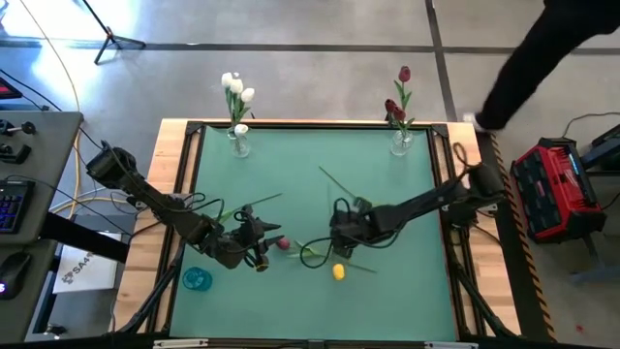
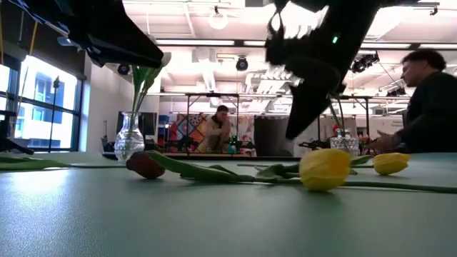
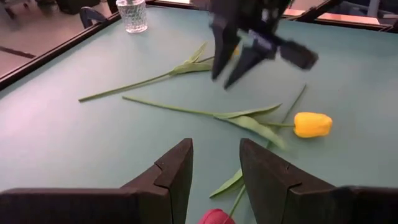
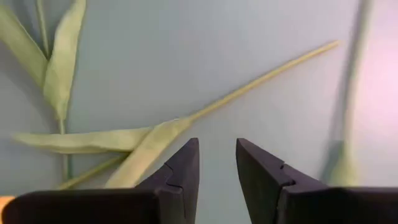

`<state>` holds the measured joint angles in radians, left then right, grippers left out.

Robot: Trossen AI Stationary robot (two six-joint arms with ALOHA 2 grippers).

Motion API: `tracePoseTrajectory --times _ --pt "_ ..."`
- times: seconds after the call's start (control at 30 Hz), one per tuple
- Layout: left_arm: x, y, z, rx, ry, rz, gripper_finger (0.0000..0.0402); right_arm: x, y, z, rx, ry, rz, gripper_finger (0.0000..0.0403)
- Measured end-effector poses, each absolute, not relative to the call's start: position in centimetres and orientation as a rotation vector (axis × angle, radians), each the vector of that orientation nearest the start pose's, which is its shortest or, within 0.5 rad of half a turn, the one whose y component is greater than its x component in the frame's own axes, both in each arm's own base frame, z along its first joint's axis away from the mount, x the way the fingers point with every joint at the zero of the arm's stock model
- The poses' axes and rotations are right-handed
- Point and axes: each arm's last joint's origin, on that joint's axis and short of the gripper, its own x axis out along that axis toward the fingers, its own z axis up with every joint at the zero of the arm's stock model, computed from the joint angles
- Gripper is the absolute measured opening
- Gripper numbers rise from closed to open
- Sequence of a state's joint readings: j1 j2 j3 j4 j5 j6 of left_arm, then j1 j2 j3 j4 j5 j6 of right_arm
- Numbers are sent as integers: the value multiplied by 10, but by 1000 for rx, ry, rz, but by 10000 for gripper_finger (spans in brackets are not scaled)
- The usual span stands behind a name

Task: Sort flowers into vase by color
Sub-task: Put the red flower into the right transparent vase

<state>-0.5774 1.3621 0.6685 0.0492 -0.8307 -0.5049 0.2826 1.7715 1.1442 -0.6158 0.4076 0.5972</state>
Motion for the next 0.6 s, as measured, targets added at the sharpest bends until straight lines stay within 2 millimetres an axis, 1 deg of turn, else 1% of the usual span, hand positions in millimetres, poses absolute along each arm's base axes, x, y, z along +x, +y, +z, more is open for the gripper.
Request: tracePoseTrajectory --times 0.07,0.13,0.27,0.33,0.4,0.6 --pt "231 -125 199 -74 412 358 122 322 82 188 107 1045 -468 94" --pt "231 -125 199 -74 412 359 122 323 83 193 104 1019 -438 94" --pt "232 -123 199 -75 412 367 122 341 92 193 129 930 -240 94" --pt "232 -123 199 -76 411 368 122 351 96 187 135 899 -148 94" --pt "232 -123 199 -85 411 370 122 356 99 177 134 911 -107 94" --pt "232 -123 198 -85 414 374 122 361 103 155 118 962 -82 97"
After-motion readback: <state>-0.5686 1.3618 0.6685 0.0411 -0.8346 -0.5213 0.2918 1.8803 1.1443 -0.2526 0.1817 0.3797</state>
